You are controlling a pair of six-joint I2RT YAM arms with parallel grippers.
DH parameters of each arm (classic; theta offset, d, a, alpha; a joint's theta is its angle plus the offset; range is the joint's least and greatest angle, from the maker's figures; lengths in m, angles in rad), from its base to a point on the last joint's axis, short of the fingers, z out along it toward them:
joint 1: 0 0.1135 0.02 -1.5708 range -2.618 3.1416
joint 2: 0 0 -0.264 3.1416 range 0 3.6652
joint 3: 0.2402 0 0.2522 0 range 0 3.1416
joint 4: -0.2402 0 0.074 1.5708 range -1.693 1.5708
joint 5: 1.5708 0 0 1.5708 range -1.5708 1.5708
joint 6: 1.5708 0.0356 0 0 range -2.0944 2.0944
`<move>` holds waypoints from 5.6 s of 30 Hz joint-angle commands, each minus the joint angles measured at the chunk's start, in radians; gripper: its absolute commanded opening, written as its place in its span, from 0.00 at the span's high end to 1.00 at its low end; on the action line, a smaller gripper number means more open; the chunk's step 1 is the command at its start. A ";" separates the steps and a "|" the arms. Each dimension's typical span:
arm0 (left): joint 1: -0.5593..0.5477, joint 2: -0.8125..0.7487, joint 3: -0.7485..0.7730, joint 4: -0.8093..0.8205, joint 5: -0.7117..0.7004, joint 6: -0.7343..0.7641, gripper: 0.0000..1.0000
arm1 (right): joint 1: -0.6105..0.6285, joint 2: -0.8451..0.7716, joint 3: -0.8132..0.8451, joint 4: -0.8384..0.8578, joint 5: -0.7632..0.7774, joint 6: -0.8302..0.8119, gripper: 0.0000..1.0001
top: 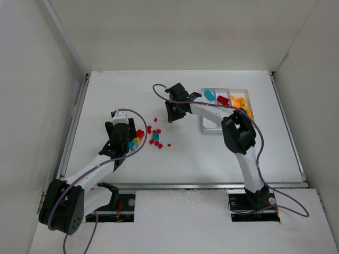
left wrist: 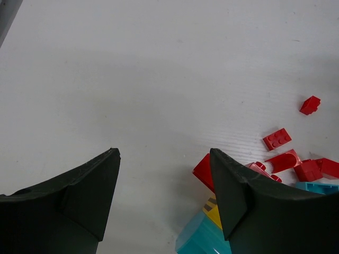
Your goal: Sort the legos into containers by color
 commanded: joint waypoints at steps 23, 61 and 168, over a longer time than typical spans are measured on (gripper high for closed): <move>0.021 0.006 0.006 0.050 0.037 0.014 0.31 | -0.547 -0.378 -0.364 0.071 0.208 0.046 0.90; 0.039 0.016 -0.003 0.068 0.054 0.005 0.26 | 0.045 0.159 0.400 -0.042 0.077 -0.135 0.29; 0.039 0.009 -0.012 0.078 0.060 0.014 0.25 | -0.122 -0.394 -0.337 0.017 0.234 0.030 1.00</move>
